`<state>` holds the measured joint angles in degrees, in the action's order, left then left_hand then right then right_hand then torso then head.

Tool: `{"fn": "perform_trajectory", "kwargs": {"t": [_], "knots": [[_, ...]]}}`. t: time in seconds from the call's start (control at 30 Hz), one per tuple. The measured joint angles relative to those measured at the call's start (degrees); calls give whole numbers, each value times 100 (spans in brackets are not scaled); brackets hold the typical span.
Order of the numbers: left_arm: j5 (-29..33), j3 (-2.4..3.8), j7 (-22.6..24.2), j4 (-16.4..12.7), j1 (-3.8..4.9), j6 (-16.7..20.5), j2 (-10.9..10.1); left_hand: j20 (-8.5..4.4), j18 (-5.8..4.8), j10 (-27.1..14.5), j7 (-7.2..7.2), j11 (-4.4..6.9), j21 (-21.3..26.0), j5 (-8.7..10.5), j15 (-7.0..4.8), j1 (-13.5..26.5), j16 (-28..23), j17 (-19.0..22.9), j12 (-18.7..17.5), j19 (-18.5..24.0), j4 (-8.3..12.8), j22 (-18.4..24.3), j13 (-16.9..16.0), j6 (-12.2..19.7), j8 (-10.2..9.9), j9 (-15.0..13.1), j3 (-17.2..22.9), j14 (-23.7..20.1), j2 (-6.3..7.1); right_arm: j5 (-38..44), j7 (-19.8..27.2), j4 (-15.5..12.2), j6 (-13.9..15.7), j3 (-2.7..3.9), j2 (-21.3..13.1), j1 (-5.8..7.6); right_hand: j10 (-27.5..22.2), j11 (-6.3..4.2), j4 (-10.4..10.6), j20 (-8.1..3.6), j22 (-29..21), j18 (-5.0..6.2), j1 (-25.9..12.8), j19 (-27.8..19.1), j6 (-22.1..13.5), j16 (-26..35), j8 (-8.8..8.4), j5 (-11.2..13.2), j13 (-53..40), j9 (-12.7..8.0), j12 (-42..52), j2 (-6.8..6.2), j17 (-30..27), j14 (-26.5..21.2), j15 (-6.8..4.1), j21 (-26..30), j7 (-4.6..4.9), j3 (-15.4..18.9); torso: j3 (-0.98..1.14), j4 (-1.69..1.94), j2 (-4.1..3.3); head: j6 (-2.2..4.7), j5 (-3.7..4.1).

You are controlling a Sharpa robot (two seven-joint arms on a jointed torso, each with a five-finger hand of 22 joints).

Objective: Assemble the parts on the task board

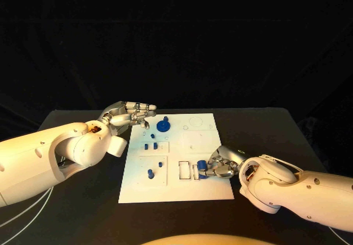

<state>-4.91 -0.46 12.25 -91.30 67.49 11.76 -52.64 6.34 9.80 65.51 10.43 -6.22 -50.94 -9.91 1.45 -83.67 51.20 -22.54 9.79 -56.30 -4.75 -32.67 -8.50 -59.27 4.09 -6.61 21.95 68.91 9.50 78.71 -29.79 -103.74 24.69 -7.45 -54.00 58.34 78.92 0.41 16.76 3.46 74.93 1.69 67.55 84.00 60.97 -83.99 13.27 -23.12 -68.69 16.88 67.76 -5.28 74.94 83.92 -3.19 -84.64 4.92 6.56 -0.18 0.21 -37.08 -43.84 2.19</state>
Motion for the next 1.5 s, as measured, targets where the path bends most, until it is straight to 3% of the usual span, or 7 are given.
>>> {"fn": "perform_trajectory", "kwargs": {"t": [0.53,0.6,1.0,1.17,1.5], "knots": [[3,0,-20,-3,0,-42,-1,0,0,-21,0,21,0,0,0,0,-23,-1,0,0,-16,1,1,0,0,5,-16,0,0,98,-165,145,0,23,173,-6,0,0,-24,0,-1,0,-24,0,-28,-16,74,166,-87,107,50,31,-1,0,0,-23,-12,118,-5,-1,4,-13,-5],[3,0,-26,-3,0,-46,-2,0,0,-21,0,21,0,0,0,0,-23,5,0,0,-16,7,1,0,0,4,-16,0,0,148,-187,154,-11,27,185,-5,1,-1,-24,0,-1,0,110,0,-33,-23,113,152,-126,122,82,69,-1,0,0,-39,-7,118,-5,-1,4,-13,-5],[5,-1,-61,-7,0,-74,-9,0,0,-39,-19,2,0,0,0,0,-23,5,0,0,-16,7,1,20,0,4,-16,0,0,285,-255,113,99,30,133,-6,52,-52,-202,-42,-1,1,776,0,-59,-78,210,-418,-254,223,112,213,-2,17,-24,-134,-25,36,-8,-1,9,-8,-5],[5,-1,-81,-6,0,-87,-11,0,0,-41,-19,0,21,0,19,0,-23,8,0,0,-15,14,1,20,0,10,-17,-20,0,185,-296,-9,232,14,39,-21,82,-82,-262,-57,-2,1,782,-11,-68,-78,225,-689,-287,223,134,217,-2,0,-42,-133,-34,-93,-5,-1,9,1,-30],[4,-4,-124,-1,0,-128,-6,0,0,-63,1,20,20,0,-1,0,-23,11,0,0,0,14,1,41,0,10,-32,-41,0,-92,-346,-276,526,31,-48,-17,104,-104,-220,-83,-2,1,826,0,-69,-92,225,-881,-300,222,134,173,-3,20,-62,-173,-34,-145,-6,-1,10,34,-20]]}}
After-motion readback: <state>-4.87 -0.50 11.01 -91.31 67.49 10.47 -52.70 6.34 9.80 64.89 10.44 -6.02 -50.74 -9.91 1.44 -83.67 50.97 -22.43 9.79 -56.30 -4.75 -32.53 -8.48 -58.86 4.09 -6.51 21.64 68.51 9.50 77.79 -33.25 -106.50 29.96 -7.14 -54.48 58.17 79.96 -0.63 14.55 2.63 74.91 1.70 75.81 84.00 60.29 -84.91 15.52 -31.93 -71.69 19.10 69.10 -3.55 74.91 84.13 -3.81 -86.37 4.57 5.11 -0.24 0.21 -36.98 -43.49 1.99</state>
